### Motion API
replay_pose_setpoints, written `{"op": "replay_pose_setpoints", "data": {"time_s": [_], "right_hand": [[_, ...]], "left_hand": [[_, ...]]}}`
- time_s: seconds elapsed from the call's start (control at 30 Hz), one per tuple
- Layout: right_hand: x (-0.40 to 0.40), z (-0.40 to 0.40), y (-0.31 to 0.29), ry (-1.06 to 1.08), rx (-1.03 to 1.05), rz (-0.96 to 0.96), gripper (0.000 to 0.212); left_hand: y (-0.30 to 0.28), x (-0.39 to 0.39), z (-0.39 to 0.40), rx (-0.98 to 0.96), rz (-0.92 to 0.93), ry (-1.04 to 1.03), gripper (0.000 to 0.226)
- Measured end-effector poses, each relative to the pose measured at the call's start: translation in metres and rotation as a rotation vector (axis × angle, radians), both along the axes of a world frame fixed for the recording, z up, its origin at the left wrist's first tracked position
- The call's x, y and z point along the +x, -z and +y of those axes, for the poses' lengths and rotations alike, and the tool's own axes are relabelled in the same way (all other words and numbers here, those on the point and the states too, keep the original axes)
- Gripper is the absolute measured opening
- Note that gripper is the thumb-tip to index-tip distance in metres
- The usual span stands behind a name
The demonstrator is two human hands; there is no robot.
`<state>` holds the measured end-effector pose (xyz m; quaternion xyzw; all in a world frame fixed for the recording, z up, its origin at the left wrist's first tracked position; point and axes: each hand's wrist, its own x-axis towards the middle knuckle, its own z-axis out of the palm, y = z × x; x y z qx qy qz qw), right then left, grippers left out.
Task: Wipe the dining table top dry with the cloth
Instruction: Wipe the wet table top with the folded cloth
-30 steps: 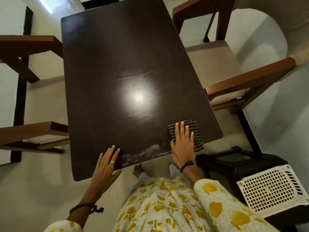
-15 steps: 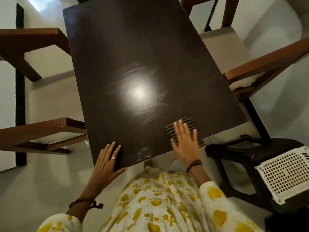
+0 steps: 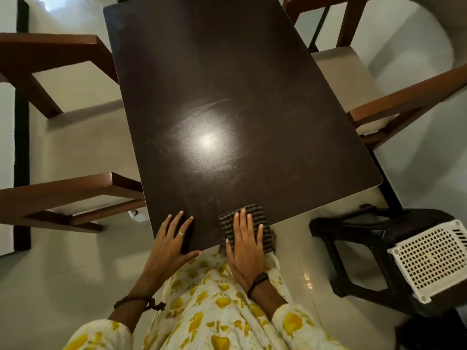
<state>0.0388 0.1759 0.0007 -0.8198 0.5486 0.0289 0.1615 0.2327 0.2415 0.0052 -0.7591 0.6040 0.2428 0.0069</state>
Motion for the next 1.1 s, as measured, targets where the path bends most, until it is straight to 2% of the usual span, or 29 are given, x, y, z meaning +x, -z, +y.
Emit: {"op": "replay_pose_setpoints", "data": {"time_s": [0.07, 0.13, 0.27, 0.37, 0.53, 0.67, 0.73, 0.83, 0.9, 0.97, 1.1], "right_hand": [[-0.007, -0.004, 0.001, -0.114, 0.0, 0.02, 0.069], [-0.024, -0.018, 0.001, -0.11, -0.052, 0.047, 0.069], [-0.049, -0.057, -0.001, 0.238, -0.063, 0.083, 0.066], [-0.035, -0.064, -0.002, 0.336, -0.007, 0.046, 0.069], [0.029, -0.013, -0.003, 0.072, -0.002, 0.04, 0.076], [0.074, 0.029, -0.003, -0.226, 0.027, 0.0, 0.098], [0.078, 0.029, 0.0, -0.337, 0.015, -0.018, 0.106], [0.054, 0.004, 0.006, -0.471, -0.027, -0.005, 0.106], [0.03, -0.021, 0.011, -0.406, -0.103, 0.033, 0.093], [0.013, -0.04, 0.01, -0.216, -0.145, 0.077, 0.081], [0.029, -0.042, 0.006, 0.038, -0.101, 0.097, 0.076]], "left_hand": [[0.001, 0.004, 0.004, -0.019, 0.033, 0.019, 0.095], [0.002, 0.008, 0.01, -0.026, 0.045, 0.01, 0.095], [0.001, 0.015, 0.027, -0.009, 0.033, -0.087, 0.094], [-0.002, 0.018, 0.034, -0.018, 0.02, -0.132, 0.094], [-0.003, 0.014, 0.038, -0.043, 0.046, -0.271, 0.099], [-0.003, 0.01, 0.051, -0.066, 0.226, -0.496, 0.095], [0.0, 0.009, 0.06, -0.094, 0.28, -0.531, 0.089], [0.001, 0.009, 0.064, -0.12, 0.283, -0.543, 0.083], [0.002, 0.007, 0.062, -0.128, 0.287, -0.557, 0.083], [0.002, 0.006, 0.06, -0.135, 0.283, -0.555, 0.083], [0.004, 0.003, 0.061, -0.144, 0.289, -0.596, 0.085]]}}
